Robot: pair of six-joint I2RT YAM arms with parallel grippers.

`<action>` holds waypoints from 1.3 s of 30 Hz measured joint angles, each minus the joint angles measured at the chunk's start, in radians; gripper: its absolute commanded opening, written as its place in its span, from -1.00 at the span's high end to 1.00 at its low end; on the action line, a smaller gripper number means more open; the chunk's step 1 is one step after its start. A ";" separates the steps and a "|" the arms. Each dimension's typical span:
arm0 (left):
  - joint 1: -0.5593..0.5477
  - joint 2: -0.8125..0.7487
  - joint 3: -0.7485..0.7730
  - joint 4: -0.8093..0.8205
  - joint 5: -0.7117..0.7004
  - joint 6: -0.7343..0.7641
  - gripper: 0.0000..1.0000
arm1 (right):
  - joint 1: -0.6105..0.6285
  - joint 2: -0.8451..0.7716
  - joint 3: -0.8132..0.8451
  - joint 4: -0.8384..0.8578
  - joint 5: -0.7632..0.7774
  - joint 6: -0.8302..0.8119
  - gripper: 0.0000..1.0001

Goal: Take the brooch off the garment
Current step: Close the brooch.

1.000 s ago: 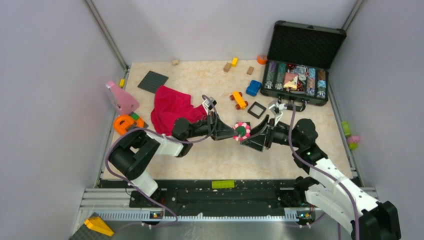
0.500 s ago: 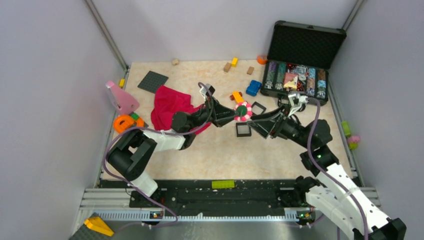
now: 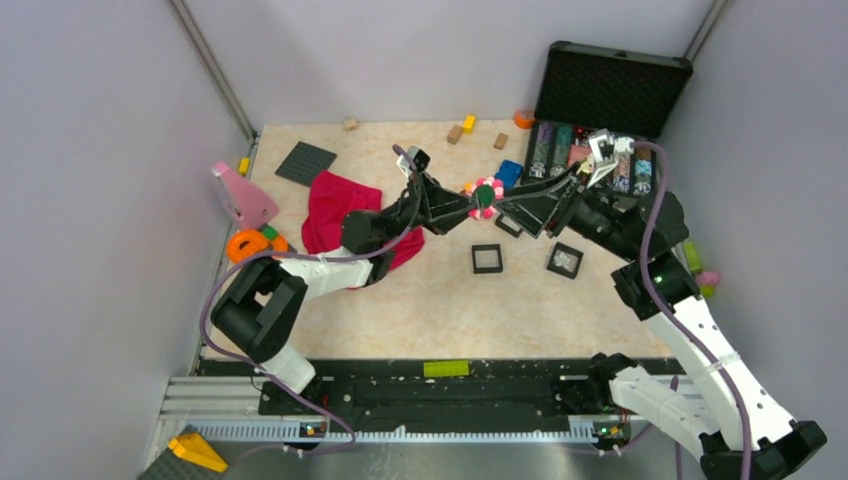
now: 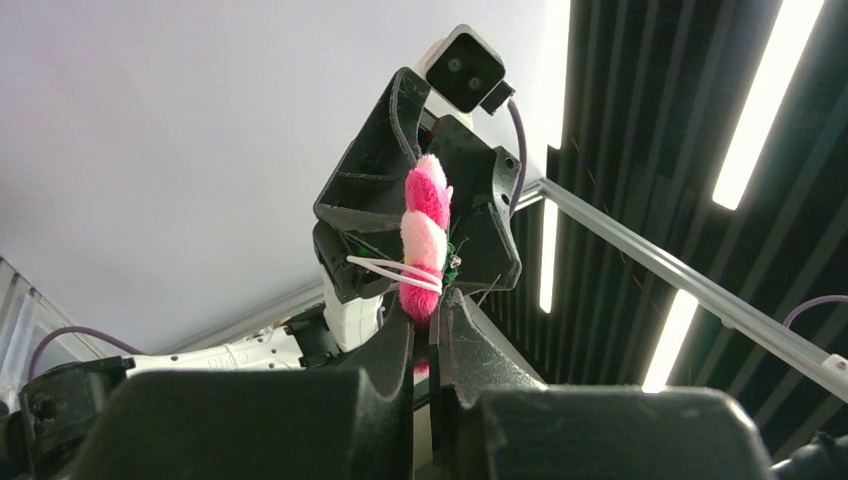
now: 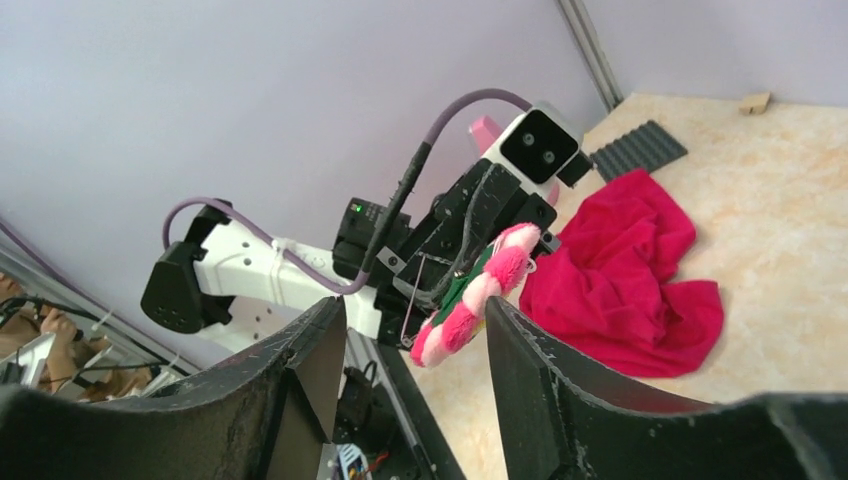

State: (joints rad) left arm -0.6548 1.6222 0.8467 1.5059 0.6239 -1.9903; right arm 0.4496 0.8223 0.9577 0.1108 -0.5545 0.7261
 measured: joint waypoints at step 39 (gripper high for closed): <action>0.027 0.058 -0.064 0.014 0.055 0.054 1.00 | -0.001 0.174 -0.048 -0.045 -0.147 0.026 0.38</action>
State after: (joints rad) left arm -0.6277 1.6798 0.7826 1.5200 0.6785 -1.9366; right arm 0.4488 0.9958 0.9100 0.0654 -0.7013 0.7517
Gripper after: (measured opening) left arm 0.036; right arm 0.347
